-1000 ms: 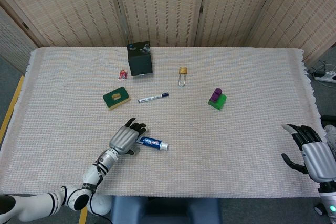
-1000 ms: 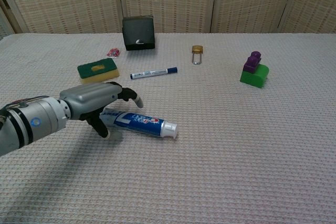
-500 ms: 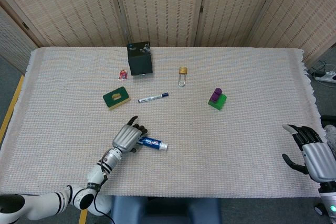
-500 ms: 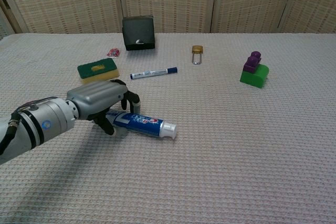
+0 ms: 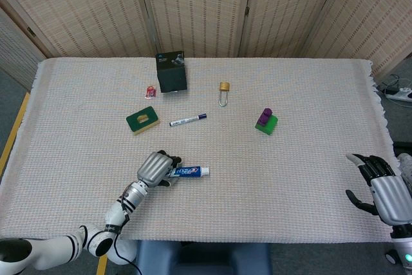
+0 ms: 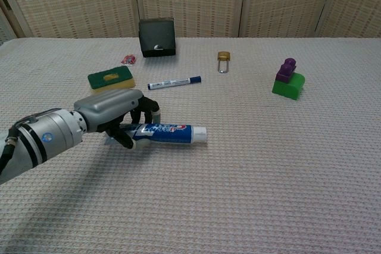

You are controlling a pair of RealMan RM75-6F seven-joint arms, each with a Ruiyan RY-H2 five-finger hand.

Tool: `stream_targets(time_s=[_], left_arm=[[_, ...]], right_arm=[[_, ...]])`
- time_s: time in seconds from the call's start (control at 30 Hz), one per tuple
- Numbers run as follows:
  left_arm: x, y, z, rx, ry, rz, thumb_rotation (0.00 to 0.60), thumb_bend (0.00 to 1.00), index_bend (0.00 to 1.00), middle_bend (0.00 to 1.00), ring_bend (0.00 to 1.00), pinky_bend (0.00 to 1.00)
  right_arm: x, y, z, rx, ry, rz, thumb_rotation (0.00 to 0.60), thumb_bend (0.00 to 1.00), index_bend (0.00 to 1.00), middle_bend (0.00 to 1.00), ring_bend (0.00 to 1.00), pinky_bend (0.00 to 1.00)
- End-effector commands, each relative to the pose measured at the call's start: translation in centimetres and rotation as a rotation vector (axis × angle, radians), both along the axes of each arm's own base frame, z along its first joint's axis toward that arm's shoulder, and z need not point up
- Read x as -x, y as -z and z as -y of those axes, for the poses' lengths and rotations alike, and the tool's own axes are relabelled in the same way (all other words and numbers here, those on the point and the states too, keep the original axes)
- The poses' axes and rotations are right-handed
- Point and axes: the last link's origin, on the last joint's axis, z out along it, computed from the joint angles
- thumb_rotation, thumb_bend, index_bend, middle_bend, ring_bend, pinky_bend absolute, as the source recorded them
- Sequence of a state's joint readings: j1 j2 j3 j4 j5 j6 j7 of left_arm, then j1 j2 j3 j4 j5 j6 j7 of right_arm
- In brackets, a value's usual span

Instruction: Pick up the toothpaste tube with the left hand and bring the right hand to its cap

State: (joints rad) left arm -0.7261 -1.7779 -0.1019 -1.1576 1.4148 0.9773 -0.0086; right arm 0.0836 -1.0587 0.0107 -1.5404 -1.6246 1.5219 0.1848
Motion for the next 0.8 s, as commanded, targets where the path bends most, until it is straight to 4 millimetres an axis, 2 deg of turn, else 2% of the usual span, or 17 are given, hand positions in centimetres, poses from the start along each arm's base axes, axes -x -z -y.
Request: stream_targets(time_s=[0.03,0.17,0.37,0.57,0.8], left_arm=[[1.2,-1.4,-0.6,0.015,0.011,0.096,0.600,0.69,0.80,0.73,0.72,0.53],[1.4,-2.8,-0.7,0.059,0.005,0.171,0.600,0.70,0.81,0.74,0.73,0.54],[-0.4,-5.0,-0.3,0.175,-0.007,0.352,0.600,0.70,0.82,0.75,0.74,0.54],[-2.9,-6.6,0.4,0.253,0.013,0.461,0.600,0.70,0.82,0.75,0.74,0.54],[-5.3,-7.5,0.6,0.280,0.033,0.498,0.600,0.70,0.82,0.75,0.75,0.53]], right_arm=[[-0.2,0.0,0.1,-0.003,-0.009,0.001,0.600,0.35,0.14,0.21,0.19,0.14],[-1.4,0.2,0.4,-0.022,-0.061,0.019,0.600,0.35,0.14,0.21,0.19,0.14],[-4.6,1.0,1.8,-0.048,-0.191,-0.008,0.600,0.35,0.14,0.21,0.19,0.14],[-9.5,2.9,3.6,-0.092,-0.342,-0.023,0.600,0.35,0.15,0.21,0.19,0.14],[-14.5,5.5,5.2,-0.133,-0.469,-0.012,0.600,0.35,0.15,0.21,0.19,0.14]])
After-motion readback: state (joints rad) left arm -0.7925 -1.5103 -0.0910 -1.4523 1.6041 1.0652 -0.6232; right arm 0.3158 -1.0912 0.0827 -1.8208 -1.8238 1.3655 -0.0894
